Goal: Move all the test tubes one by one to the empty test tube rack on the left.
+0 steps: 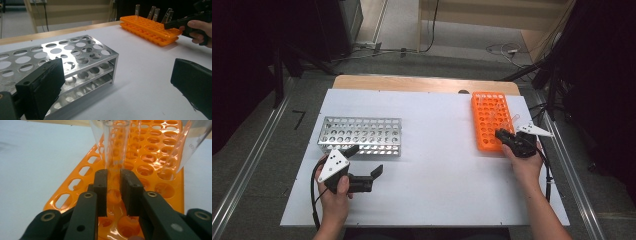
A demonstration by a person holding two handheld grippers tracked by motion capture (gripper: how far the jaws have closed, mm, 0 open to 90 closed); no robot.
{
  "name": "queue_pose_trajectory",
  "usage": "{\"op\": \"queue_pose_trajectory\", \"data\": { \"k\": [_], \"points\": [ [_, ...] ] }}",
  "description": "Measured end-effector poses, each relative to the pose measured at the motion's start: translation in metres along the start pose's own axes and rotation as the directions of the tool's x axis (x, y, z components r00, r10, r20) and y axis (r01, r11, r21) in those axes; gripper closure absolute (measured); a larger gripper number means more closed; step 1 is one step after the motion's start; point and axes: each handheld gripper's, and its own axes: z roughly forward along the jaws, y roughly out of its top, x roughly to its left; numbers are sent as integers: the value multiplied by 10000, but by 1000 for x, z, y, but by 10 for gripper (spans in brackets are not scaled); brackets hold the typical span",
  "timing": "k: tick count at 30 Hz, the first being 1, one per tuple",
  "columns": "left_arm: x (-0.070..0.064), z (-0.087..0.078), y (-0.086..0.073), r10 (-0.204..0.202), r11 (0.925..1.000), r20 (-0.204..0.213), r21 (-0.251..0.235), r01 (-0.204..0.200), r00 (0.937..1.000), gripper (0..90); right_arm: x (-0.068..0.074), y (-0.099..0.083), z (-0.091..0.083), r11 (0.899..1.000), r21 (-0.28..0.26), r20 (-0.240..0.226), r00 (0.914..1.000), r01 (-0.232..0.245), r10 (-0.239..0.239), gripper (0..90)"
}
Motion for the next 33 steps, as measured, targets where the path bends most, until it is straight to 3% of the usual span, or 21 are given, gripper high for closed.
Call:
{"op": "queue_pose_trajectory", "data": {
  "k": [9, 12, 19, 23, 29, 31, 33],
  "points": [
    [-8, 2, 9, 71, 10000, 232, -39, -70, 9997, 0, 0, 7, -11, 9977, -661, -65, 9999, -140, 136, 740],
    [-12, 5, 14, 72, 10000, 416, -10, -72, 9991, 0, 3, 16, -23, 9946, -1032, -285, 9996, -117, 88, 740],
    [-19, 11, 23, 58, 10000, 974, 51, -63, 9952, 6, 17, 27, -40, 9912, -1303, -887, 9954, 253, -371, 740],
    [-24, 16, 32, -32, 10000, 1235, 23, 29, 9923, 6, 32, 30, -47, 9896, -1348, -1329, 9887, 508, -688, 740],
    [-31, 30, 44, -240, 9997, 1608, 117, 224, 9867, 22, 64, 31, -55, 9846, -1363, -2009, 9702, 1095, -1357, 740],
    [-36, 40, 50, -333, 9991, 2004, 319, 275, 9791, 24, 74, 30, -56, 9824, -1366, -2197, 9631, 1276, -1557, 740],
    [-40, 46, 54, -355, 9986, 2160, 465, 261, 9757, 23, 83, 29, -57, 9815, -1333, -2391, 9566, 1373, -1663, 740]
  ]
}}
